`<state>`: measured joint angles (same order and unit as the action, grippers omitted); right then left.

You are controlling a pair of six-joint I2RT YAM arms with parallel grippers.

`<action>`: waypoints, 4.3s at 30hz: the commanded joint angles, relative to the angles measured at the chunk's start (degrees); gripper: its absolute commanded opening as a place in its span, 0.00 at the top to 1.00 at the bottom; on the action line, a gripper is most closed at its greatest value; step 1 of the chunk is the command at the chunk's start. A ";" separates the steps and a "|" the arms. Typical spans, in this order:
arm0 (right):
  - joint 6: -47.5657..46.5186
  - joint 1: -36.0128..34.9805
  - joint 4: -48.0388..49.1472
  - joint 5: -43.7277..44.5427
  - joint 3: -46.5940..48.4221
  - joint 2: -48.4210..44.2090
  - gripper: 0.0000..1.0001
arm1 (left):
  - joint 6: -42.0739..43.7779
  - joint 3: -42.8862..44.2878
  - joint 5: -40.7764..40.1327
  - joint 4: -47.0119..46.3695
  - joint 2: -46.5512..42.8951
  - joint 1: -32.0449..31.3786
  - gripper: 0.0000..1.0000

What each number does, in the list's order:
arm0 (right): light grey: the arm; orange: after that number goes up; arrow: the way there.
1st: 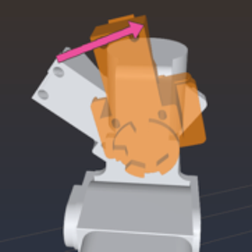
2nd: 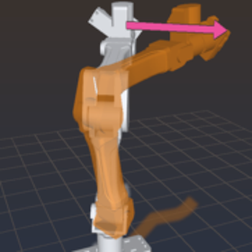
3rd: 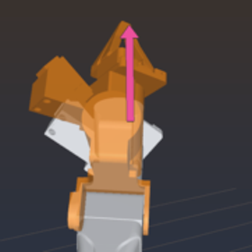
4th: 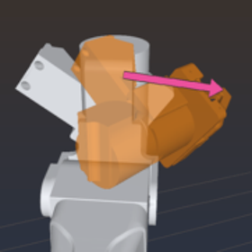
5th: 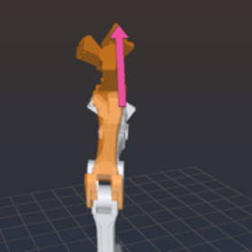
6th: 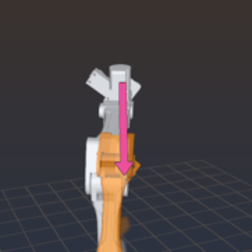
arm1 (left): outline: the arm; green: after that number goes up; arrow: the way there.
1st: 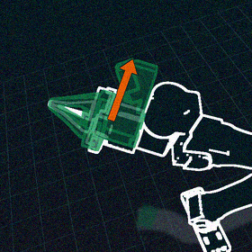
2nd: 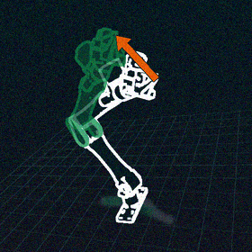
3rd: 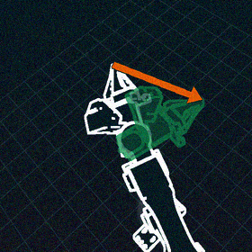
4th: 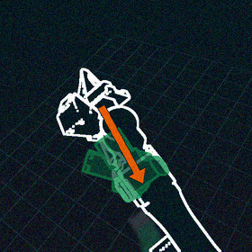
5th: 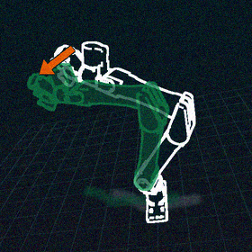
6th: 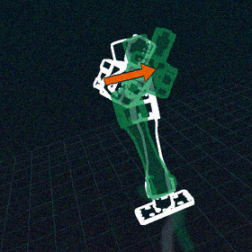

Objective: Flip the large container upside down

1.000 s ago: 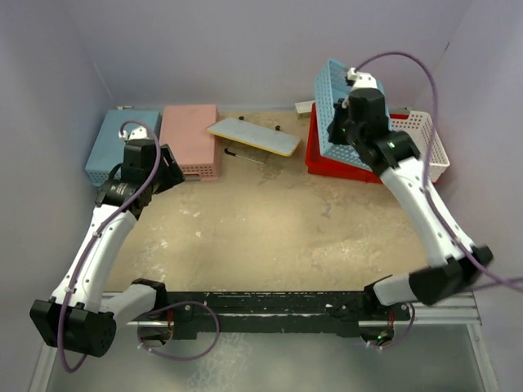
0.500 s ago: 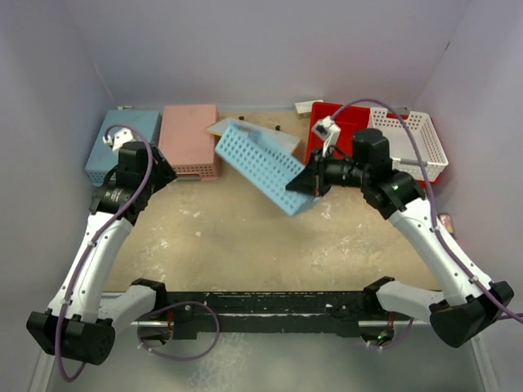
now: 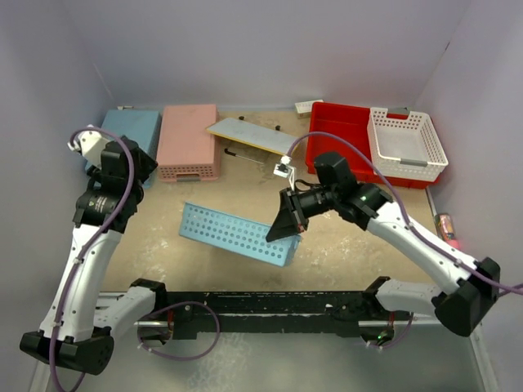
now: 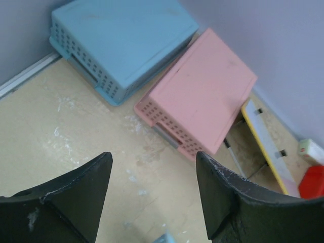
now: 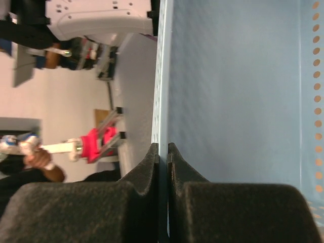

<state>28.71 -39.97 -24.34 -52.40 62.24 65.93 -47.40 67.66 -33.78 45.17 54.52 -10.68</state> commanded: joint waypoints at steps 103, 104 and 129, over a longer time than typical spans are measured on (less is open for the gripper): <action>33.78 -15.07 55.15 15.75 12.44 47.55 0.00 | 11.77 2.56 21.49 5.06 -3.32 -0.13 0.36; 33.58 -14.68 55.61 15.00 11.31 46.98 0.00 | 12.45 2.10 23.37 4.77 -3.45 -0.13 0.36; 3.50 11.49 -3.07 67.96 -8.93 -11.22 0.00 | -4.86 -17.10 13.36 -10.12 13.98 -39.15 0.34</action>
<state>35.51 -28.80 -22.63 5.82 50.26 57.58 -46.35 52.05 -12.12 39.99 63.35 -47.53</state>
